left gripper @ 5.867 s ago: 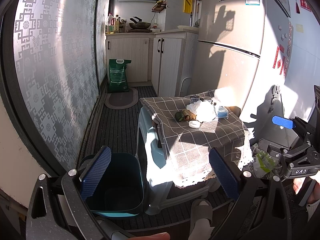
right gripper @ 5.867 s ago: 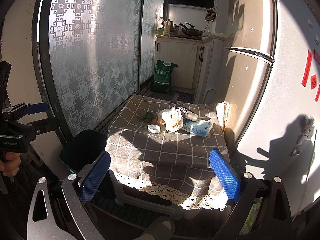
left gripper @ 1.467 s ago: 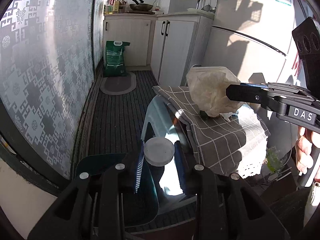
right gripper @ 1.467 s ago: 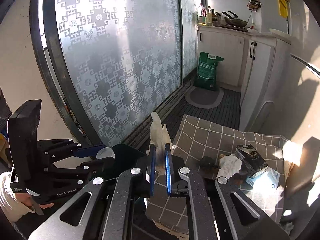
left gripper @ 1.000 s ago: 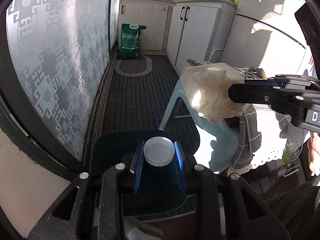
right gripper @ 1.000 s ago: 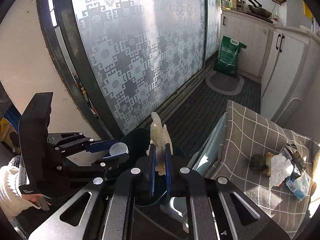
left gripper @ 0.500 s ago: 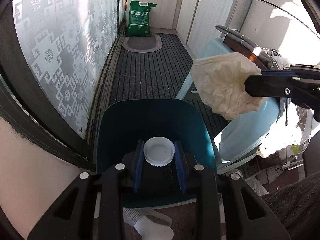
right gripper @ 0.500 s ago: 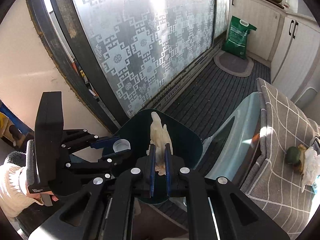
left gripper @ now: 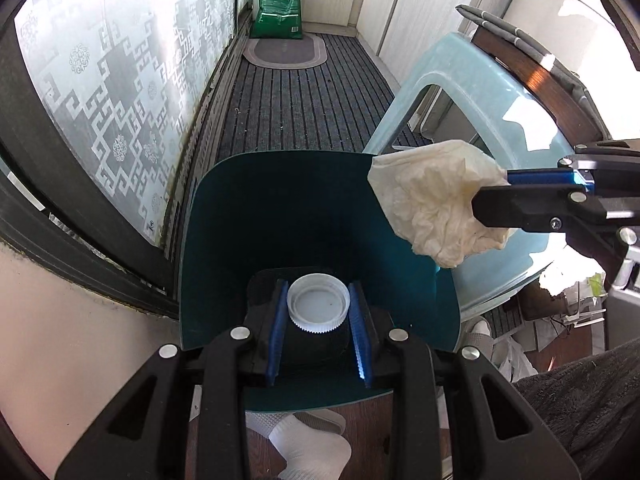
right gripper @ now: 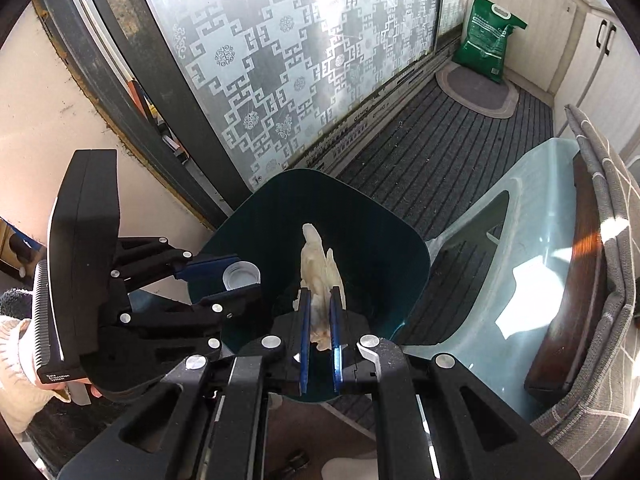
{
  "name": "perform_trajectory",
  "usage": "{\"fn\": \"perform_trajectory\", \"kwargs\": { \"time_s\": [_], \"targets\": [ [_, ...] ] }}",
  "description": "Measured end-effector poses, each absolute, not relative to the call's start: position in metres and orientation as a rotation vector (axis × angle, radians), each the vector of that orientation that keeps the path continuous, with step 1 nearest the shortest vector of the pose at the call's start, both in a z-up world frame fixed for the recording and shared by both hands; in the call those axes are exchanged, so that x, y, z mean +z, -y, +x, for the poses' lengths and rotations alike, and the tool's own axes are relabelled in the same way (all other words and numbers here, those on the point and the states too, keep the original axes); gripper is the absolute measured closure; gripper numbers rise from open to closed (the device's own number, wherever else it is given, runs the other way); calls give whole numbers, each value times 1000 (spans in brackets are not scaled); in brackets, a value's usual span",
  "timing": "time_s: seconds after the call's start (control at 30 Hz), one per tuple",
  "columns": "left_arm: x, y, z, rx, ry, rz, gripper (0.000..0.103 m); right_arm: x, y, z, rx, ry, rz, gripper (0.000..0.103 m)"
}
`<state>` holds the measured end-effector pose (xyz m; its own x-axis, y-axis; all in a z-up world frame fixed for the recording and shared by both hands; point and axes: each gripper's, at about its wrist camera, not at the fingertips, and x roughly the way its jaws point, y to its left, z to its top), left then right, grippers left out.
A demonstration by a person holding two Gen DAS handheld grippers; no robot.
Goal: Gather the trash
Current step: 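Drop the tissue into the teal bin with the right tool while the left tool drops the bag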
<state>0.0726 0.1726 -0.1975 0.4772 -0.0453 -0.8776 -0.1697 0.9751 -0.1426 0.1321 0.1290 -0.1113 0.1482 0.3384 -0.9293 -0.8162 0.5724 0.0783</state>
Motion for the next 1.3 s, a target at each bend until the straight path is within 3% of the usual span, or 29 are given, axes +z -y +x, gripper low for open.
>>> {"fn": "perform_trajectory", "kwargs": {
  "time_s": [0.37,0.97,1.03,1.1,1.3],
  "targets": [
    [-192,-177,70,89,-1058,-215,61,-137,-136,137,853,-1193,-536,94],
    [-105,-185,41,155,-830,-222,74,-171,-141,135,848,-1238,-589,94],
    [-93,-186,36,153,-804,-229,74,-178,-142,135,840,-1245,-593,92],
    [-82,-184,34,149,-774,-230,74,-183,-140,136,843,-1264,-578,78],
    [-50,-175,25,141,-693,-224,74,-171,-142,130,864,-1227,-566,78]
  ]
}}
